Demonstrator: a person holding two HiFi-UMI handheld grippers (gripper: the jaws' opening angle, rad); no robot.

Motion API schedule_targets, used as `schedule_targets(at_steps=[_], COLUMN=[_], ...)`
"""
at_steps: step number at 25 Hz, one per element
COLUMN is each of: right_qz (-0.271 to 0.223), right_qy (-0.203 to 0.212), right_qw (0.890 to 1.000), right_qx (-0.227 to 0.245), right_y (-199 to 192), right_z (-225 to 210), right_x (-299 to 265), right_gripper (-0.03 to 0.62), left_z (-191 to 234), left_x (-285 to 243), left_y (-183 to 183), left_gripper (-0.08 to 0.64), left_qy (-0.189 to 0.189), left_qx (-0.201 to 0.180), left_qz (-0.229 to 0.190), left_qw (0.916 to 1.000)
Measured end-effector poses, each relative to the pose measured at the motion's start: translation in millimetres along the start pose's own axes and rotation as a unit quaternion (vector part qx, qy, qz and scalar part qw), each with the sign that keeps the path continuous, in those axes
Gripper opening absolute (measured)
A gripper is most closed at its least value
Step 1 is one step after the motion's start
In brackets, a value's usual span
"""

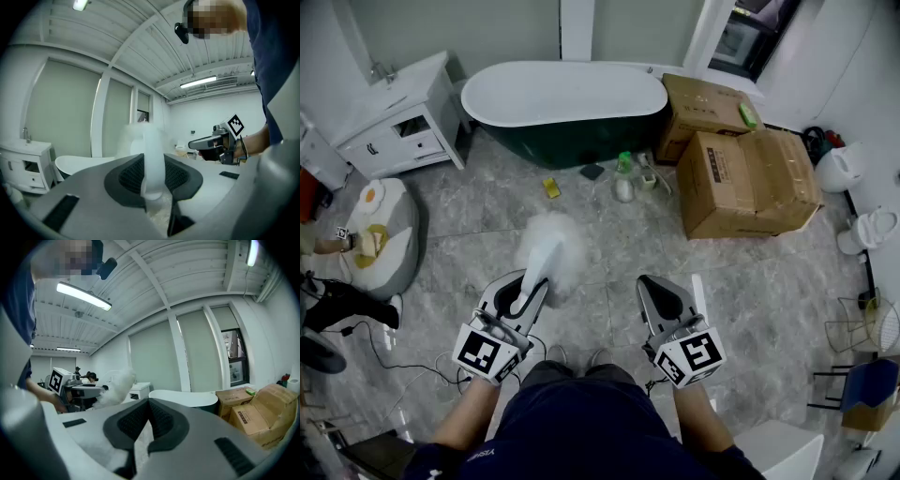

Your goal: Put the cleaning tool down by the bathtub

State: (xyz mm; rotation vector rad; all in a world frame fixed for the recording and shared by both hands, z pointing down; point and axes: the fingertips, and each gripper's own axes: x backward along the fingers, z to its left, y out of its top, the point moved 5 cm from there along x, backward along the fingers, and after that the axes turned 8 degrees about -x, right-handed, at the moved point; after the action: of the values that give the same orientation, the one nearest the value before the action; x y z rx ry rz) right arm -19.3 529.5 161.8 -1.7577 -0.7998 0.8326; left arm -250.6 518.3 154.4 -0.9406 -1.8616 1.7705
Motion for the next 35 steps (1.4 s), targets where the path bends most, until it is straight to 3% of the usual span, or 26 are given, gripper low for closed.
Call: schedule_targets(at_steps=[17,35], right_qz=[-0.004,0.002], right_qy=[-0.001,0.003], right_qw=[1.000,1.000], right_qx=[0.019,0.010], right_y=[3.0,-10.9], right_z=[-5.0,-45.3], right_x=[5.9,58.1], right_gripper=[0.005,0.005], left_z=[-11.3,-63.2], left_x=[-4.6,-13.7], left_y=[3.4,-0.1], left_gripper=[0.107,0.107], left_qy=[0.002,0.029], left_qx=[-0.004,-0.001], left_qz=[0.000,0.013], left_qw=[1.0000,0.9995])
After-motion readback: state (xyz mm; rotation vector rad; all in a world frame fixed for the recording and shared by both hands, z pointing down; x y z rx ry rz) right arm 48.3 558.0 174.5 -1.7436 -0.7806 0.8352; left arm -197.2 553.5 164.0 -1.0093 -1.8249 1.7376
